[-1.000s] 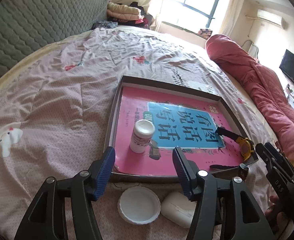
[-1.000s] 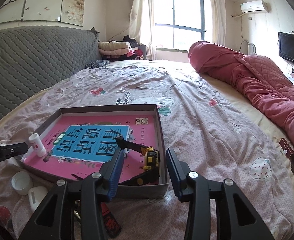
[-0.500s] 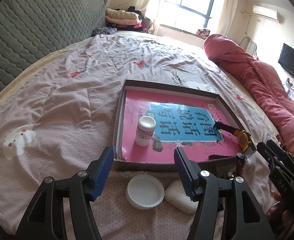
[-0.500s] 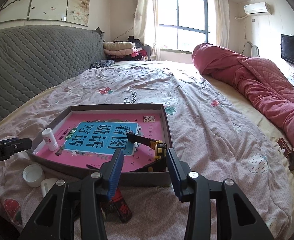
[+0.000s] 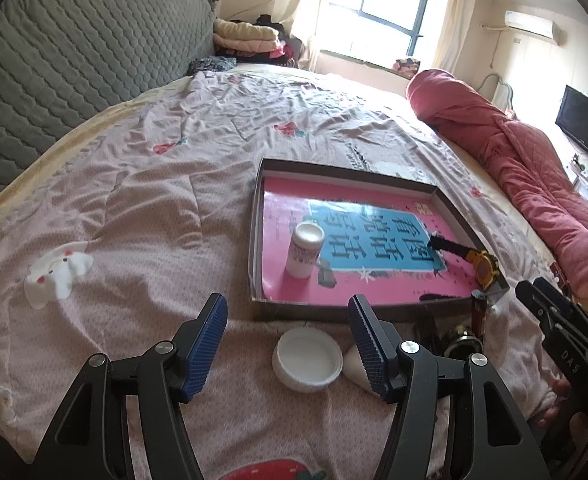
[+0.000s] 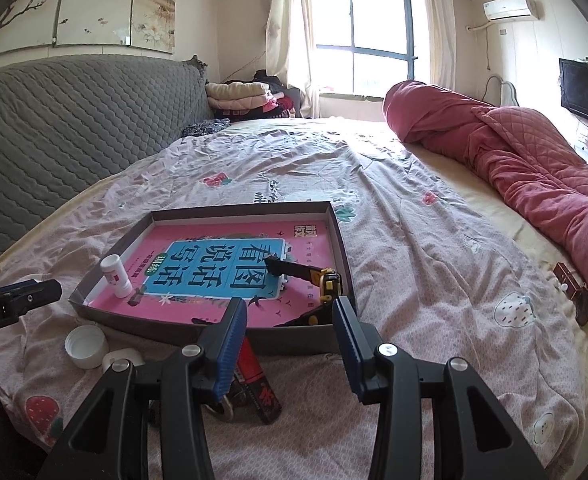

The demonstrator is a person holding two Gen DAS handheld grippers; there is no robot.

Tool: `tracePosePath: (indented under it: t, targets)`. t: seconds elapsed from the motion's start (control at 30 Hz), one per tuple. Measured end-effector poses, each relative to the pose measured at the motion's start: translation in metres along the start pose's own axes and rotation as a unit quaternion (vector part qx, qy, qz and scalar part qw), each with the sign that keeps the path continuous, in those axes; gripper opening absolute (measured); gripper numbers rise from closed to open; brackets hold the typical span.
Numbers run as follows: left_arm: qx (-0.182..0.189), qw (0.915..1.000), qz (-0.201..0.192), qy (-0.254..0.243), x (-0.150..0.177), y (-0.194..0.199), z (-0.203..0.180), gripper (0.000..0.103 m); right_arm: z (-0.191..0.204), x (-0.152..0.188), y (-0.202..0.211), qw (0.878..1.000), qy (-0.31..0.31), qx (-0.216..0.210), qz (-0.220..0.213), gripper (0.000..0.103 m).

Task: Organize rigid objects
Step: 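Withdraw both open tools from the tray toward the remaining objects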

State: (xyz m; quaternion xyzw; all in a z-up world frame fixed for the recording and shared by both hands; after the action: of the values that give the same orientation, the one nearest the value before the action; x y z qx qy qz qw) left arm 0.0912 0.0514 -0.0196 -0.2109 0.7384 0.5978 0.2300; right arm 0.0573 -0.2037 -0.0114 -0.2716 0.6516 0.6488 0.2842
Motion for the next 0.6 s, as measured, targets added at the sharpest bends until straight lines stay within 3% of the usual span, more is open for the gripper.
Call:
tracePosePath:
  t: [0.6]
  targets:
    - [-0.011,0.9986,0.032,-0.041,0.027,0.001,-0.013,0.065,0.009,0.013,0.010,1.000,0.009,-0.016,0.022,0.045]
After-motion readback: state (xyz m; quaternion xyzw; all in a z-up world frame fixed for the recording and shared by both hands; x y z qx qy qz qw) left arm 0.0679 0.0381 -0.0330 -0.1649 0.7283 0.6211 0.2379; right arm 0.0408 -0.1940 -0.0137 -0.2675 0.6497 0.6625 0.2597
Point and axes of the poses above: each gripper's, at about its wrist camera, not at the fingertips, and y roughly against the way its jaws point, z to its left, x to its underside, the point moved 2 cm from there along -y, roughly the way its jaws point, and after that the axes turned 9 degrees about z, right-handed, at the moved point
